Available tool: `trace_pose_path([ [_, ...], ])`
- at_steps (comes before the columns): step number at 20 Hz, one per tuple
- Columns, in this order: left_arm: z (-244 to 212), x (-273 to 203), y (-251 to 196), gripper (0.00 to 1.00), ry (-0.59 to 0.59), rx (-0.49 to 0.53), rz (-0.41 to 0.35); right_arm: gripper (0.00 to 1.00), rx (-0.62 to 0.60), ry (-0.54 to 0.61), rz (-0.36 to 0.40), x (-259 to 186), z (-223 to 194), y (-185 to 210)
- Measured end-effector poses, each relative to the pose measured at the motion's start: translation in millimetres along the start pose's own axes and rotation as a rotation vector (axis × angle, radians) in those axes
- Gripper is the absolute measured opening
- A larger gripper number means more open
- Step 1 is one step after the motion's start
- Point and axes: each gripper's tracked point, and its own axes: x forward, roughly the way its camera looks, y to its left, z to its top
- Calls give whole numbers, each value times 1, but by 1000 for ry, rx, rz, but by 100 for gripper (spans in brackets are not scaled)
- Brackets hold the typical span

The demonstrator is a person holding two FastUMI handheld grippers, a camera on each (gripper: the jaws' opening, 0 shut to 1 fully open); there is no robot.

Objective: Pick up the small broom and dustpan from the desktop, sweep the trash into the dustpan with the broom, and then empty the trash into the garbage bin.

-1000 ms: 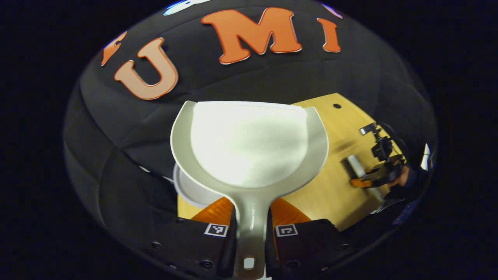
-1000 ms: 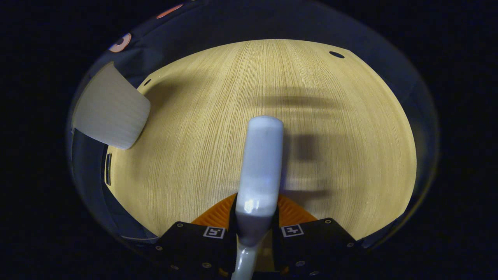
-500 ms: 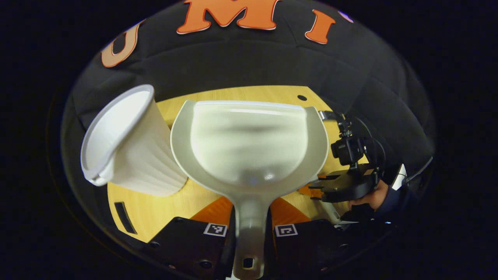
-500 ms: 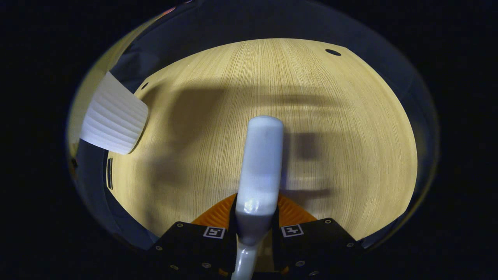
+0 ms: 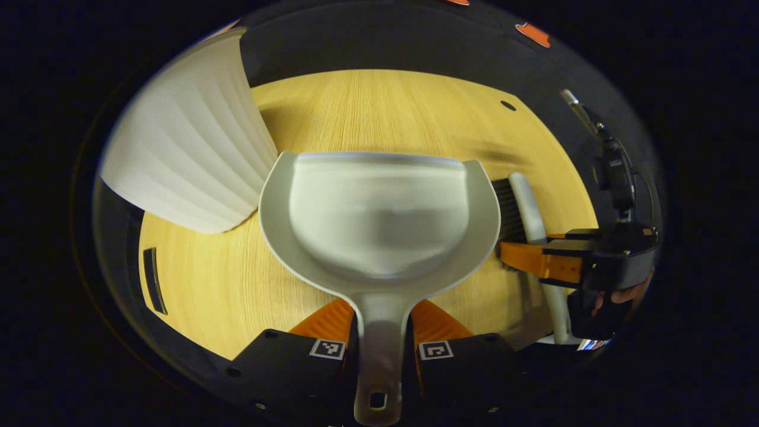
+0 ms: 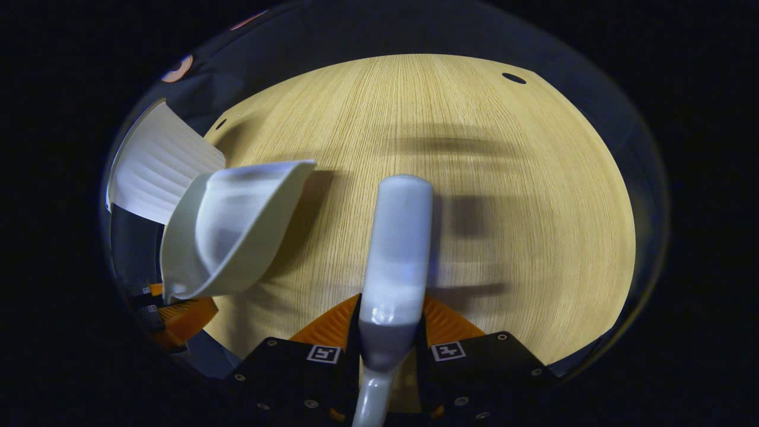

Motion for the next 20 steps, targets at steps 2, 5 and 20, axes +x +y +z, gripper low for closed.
trace_pose_path([
  [2,-6,6,2,30,18,-39,-4,42,-8,7,5,-1,-1,-1],
  [5,-10,11,9,30,40,-67,11,46,0,9,11,-1,-2,0],
  [20,76,14,83,69,1,-36,15,59,-9,-35,71,-24,-2,0],
])
